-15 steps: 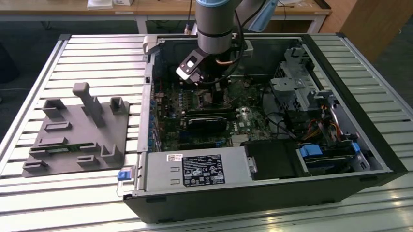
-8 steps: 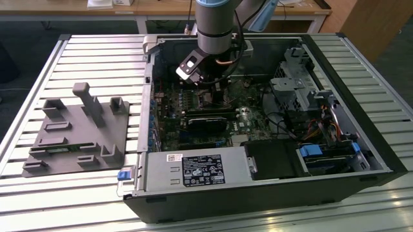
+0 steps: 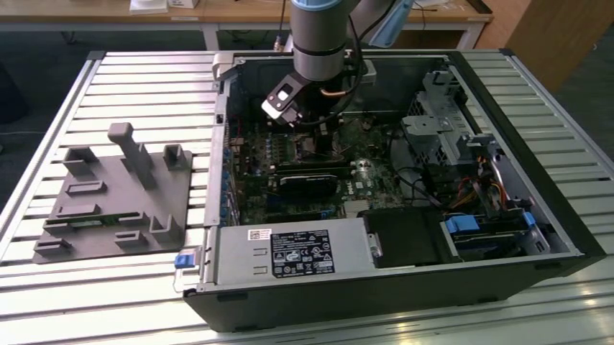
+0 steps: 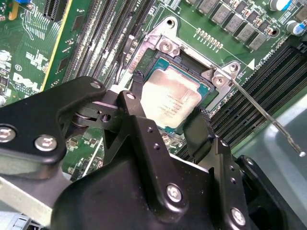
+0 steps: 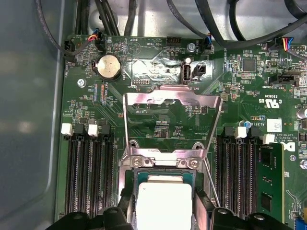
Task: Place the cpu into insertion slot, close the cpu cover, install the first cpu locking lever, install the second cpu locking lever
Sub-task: 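Place the cpu into insertion slot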
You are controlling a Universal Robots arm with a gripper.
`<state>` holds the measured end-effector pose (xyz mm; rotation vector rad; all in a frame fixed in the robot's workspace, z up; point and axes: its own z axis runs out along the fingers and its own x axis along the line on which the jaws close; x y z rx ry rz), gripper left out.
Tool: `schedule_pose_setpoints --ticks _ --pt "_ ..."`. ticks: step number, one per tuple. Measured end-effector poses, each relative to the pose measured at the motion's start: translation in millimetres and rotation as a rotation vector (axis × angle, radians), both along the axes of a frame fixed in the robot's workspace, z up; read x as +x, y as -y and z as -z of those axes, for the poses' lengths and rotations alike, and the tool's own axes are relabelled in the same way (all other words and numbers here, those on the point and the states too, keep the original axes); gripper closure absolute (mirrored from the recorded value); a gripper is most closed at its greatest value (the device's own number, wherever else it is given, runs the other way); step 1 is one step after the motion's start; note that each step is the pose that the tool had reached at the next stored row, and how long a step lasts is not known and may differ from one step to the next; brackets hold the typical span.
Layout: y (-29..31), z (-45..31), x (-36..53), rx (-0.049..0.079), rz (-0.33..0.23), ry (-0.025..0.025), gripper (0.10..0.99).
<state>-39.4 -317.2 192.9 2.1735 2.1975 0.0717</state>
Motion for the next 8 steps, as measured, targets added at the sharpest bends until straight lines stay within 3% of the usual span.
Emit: schedule_pose_setpoints --ticks 4,8 --pt "0.0 -0.3 0.0 0.0 0.0 -0.0001 0.475" --pt "0.0 -7.0 0.0 0.0 0.0 -0.0001 0.475"
